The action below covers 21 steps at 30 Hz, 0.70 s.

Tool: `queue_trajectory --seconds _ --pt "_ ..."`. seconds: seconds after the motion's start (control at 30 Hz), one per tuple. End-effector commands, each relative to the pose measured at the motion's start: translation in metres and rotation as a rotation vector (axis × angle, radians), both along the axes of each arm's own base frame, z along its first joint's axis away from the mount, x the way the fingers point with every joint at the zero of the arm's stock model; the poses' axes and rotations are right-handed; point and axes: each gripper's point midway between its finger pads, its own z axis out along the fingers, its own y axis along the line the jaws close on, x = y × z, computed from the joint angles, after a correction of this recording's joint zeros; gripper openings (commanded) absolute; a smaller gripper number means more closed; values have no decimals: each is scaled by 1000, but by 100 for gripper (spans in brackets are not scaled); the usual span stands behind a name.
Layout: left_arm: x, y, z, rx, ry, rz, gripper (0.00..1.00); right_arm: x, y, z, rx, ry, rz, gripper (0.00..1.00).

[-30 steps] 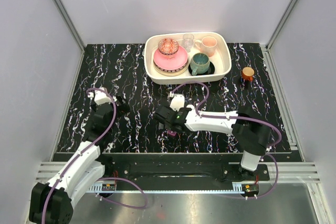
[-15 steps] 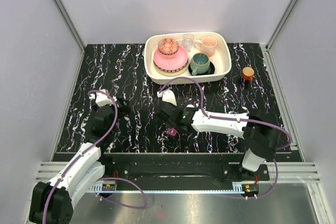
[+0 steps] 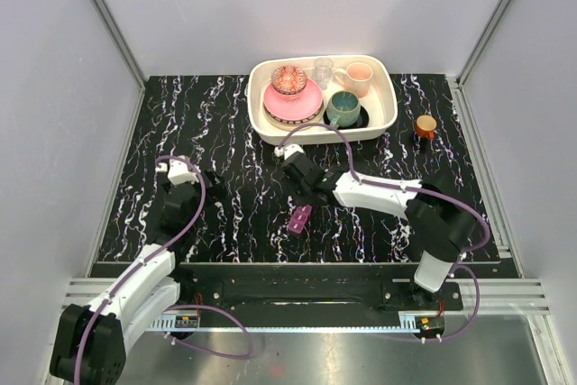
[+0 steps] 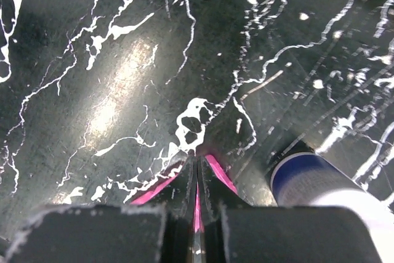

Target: Sort the pills into containers

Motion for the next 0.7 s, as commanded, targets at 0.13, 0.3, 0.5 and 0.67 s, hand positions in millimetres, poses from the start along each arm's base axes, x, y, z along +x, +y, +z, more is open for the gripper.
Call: queue_trajectory --seconds 0.13,0.3,0.5,0.67 --pt "7 -7 19 -23 -68 -25 99 7 26 -8 -1 -7 116 4" --pt "6 -6 18 -25 -70 -20 99 12 18 -20 -46 0 73 2" --pt "6 -7 16 -23 -58 -25 99 5 5 -29 -94 37 41 0" --pt "6 -7 15 -24 -55 -26 99 -5 -14 -35 -124 45 8 0"
